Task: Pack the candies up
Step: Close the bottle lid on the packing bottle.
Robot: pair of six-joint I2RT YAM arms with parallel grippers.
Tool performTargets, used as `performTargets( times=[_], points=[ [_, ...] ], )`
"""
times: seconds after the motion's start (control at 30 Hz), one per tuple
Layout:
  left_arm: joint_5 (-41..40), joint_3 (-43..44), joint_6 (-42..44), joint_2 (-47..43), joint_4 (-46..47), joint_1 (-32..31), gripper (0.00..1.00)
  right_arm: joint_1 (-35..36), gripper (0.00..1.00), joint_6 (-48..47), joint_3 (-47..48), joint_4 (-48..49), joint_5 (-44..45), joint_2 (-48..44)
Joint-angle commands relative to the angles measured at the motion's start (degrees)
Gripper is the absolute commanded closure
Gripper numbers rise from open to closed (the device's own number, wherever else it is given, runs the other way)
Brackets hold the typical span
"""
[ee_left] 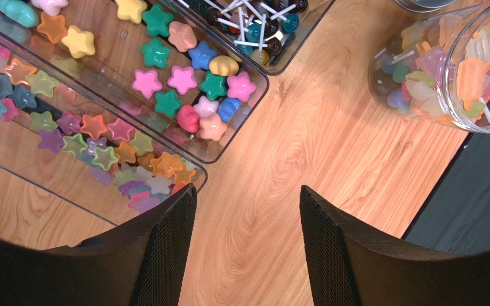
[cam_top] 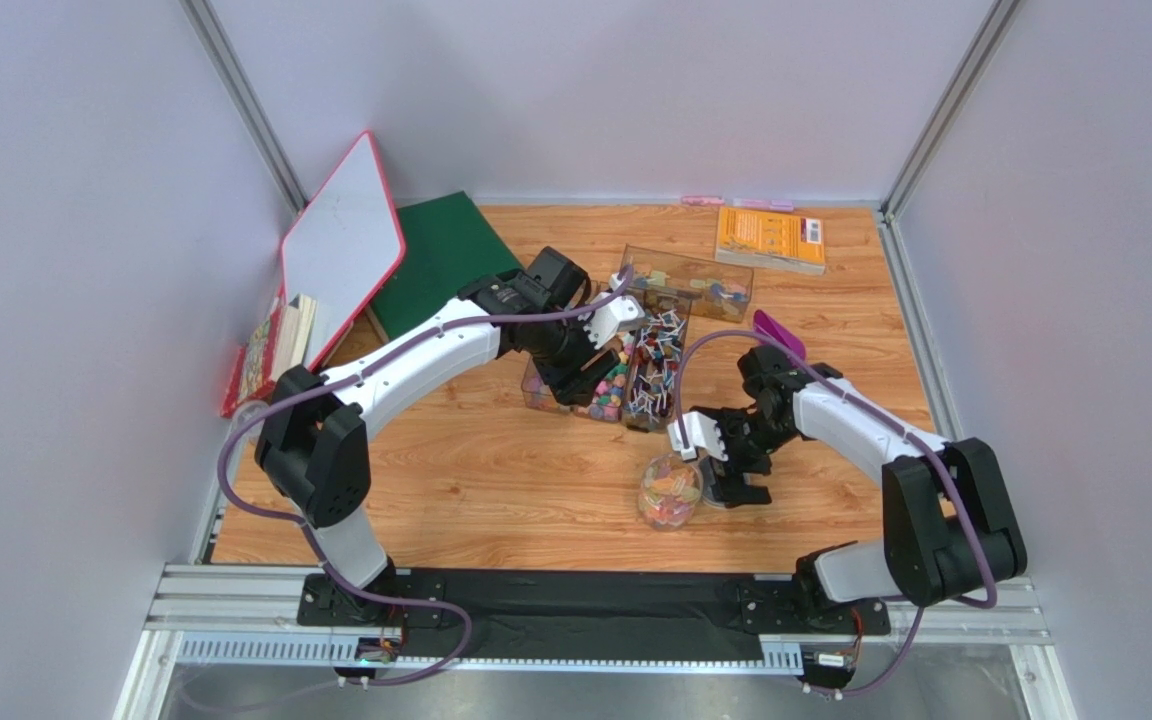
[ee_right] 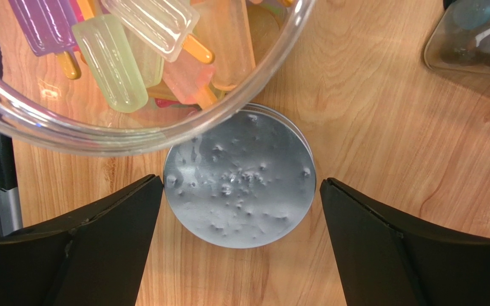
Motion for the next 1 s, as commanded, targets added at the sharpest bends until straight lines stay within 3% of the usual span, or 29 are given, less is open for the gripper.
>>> performTargets(
  times=[0.0,0.4,0.6,0.73,0.83,0.9,0.93,0.97],
  points=[
    [-0.02,0.25,-0.37,-1.42,1.35,0.28,0.33,1.35,0.00,1.43,-0.69,2.94,0.77,0.41],
    [-0.37,0.34,-0.45,-1.25,1.53,0.72,0.34,3.99,0.00,4.60,-1.48,5.06,4.38,0.06],
    [-0.72,-0.10,-0.37,-1.69,1.71,0.90,0.34,3.99,0.20,8.02,-1.48,4.97,5.34,-1.60],
    [-1.77,-0.97,0.07,-2.74,2.32,0.98,0.34,3.99,0.25,11.19,-0.34,3.48,6.84,-7.84],
    [-3.88,-1.59,0.07,-3.70,2.93,1.25,0.34,3.99,0.22,12.33,2.12,0.32,7.98,-13.11],
    [-10.35,-2.47,-0.80,-4.58,4.95,1.42,0.34,3.99,0.22,11.63,4.48,-3.19,8.59,-16.28],
    [-14.91,-4.12,-4.63,-5.81,6.52,1.42,0.29,3.99,0.22,11.46,5.54,-4.34,8.51,-17.16],
    [-23.75,-4.92,-6.15,-6.17,8.37,1.34,0.02,3.99,0.22,11.28,6.51,-6.61,8.16,-17.78]
  ],
)
